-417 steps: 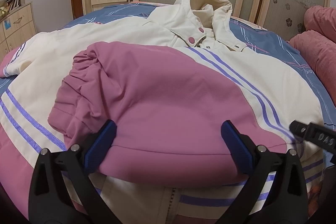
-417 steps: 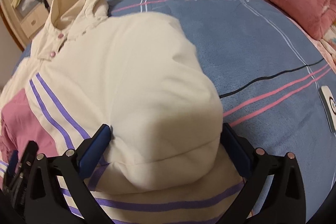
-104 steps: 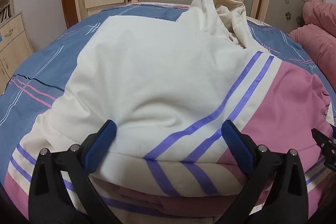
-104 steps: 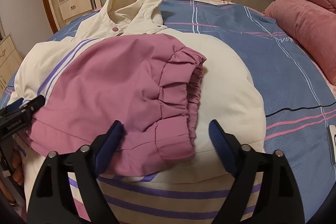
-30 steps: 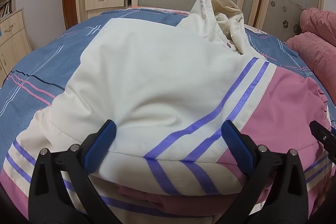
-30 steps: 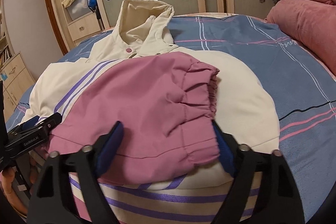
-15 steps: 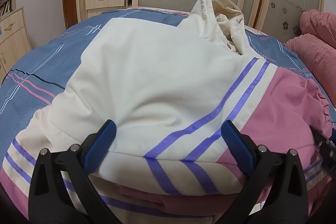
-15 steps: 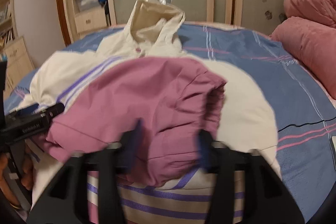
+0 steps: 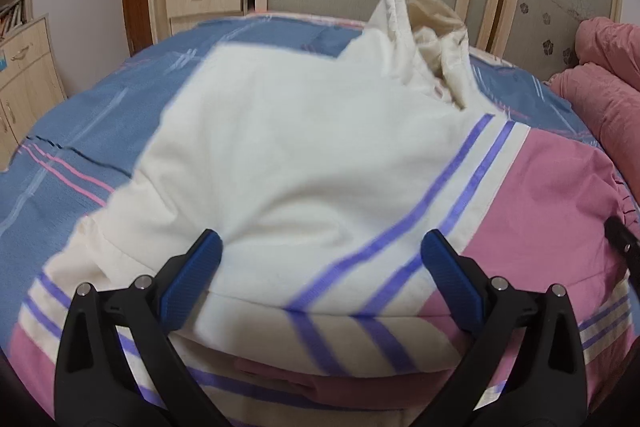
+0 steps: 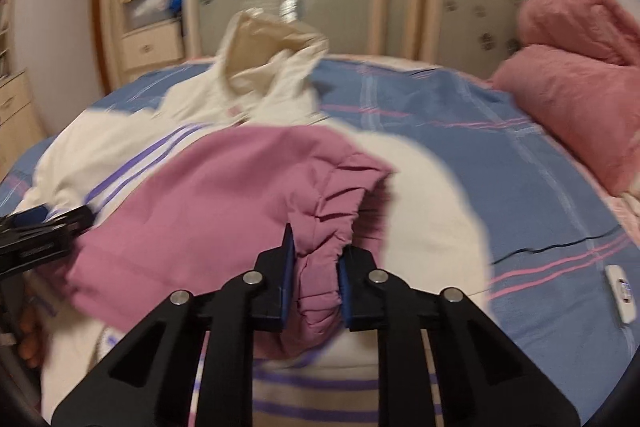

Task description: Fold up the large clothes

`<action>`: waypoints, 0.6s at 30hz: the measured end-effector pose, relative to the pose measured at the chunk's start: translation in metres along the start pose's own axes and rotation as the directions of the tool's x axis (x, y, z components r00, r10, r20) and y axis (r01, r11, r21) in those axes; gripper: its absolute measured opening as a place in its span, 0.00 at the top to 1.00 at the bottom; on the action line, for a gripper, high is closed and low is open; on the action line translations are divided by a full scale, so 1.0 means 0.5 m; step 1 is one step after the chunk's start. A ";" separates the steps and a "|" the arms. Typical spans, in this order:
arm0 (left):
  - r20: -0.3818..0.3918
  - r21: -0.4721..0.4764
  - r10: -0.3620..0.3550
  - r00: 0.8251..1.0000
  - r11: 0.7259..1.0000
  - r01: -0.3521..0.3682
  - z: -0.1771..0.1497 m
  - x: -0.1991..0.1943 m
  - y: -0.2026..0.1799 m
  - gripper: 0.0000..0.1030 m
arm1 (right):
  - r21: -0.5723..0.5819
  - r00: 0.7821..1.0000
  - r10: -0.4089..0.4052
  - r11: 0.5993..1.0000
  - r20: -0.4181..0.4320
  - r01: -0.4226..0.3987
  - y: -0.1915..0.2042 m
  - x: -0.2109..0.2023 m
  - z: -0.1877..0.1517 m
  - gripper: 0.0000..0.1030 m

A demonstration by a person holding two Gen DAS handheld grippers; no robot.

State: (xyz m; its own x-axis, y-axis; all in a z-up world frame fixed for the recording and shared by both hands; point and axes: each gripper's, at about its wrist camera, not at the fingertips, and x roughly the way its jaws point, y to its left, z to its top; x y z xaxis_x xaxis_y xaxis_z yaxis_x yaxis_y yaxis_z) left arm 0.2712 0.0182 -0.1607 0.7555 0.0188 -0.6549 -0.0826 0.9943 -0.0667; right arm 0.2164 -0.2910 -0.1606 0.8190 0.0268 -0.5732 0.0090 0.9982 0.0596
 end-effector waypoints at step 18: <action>0.002 0.056 0.082 0.997 0.995 -0.082 -0.022 0.022 -0.049 0.02 | -0.117 0.926 -0.343 0.925 0.160 0.362 0.028 -0.030 0.004 0.73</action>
State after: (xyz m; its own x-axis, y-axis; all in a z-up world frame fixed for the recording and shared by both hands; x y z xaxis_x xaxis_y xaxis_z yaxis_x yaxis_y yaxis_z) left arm 0.2745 -0.0072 -0.1747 0.7477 0.1003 -0.6564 -0.1074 0.9938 0.0295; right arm 0.2054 -0.2776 -0.1495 0.8471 -0.3257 -0.4199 0.2378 0.9389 -0.2487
